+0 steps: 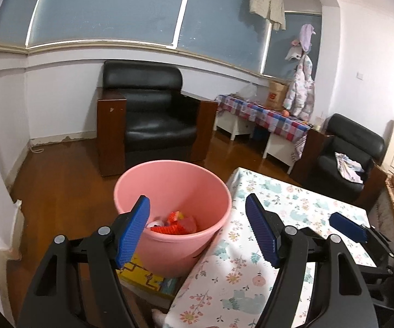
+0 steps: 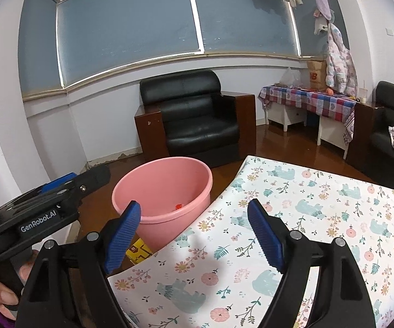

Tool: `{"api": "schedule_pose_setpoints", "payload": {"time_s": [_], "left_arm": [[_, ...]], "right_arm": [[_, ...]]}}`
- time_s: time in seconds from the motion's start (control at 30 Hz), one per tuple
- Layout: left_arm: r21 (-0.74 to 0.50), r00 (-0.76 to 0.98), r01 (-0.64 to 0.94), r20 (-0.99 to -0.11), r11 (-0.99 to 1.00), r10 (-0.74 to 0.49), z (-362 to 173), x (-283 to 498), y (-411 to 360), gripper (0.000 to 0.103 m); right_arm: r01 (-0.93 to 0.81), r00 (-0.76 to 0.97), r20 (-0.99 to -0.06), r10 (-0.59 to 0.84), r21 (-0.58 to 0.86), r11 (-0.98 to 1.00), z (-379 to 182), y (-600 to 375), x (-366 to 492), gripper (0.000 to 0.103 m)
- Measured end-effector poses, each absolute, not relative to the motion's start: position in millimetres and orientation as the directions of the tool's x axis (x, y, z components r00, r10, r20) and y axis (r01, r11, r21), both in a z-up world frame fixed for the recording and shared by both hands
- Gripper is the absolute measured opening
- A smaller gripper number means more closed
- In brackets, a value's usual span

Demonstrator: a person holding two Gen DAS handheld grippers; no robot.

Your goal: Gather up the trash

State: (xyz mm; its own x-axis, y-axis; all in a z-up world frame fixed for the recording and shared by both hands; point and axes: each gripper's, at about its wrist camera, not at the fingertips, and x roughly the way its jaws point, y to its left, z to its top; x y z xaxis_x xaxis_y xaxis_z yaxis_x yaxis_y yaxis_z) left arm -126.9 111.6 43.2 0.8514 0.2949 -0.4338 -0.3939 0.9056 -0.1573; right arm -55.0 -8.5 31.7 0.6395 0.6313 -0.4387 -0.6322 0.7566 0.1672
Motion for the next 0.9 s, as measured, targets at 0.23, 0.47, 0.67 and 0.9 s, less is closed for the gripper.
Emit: {"api": "schedule_pose_setpoints", "payload": {"time_s": [0.23, 0.47, 0.67, 0.9], "left_arm": [[-0.113, 0.827, -0.428, -0.448, 0.897, 0.339, 42.2, -125.3, 106.8, 0.073], [-0.096, 0.815, -0.445, -0.455, 0.89, 0.358, 40.1, -125.5, 104.7, 0.073], [-0.09, 0.813, -0.439, -0.463, 0.894, 0.352, 38.1, -126.1, 102.9, 0.073], [-0.096, 0.814, -0.434, -0.467, 0.896, 0.345, 37.4, -126.4, 103.7, 0.073]], "right_arm": [[-0.62, 0.65, -0.437, 0.621, 0.168, 0.767, 32.3, -11.1, -56.0, 0.079], [-0.606, 0.657, -0.44, 0.612, 0.175, 0.776, 31.9, -13.2, -54.1, 0.079], [-0.605, 0.654, -0.444, 0.613, 0.18, 0.776, 33.2, -13.7, -52.1, 0.079], [-0.604, 0.654, -0.444, 0.612, 0.181, 0.776, 32.9, -13.4, -52.2, 0.079]]}}
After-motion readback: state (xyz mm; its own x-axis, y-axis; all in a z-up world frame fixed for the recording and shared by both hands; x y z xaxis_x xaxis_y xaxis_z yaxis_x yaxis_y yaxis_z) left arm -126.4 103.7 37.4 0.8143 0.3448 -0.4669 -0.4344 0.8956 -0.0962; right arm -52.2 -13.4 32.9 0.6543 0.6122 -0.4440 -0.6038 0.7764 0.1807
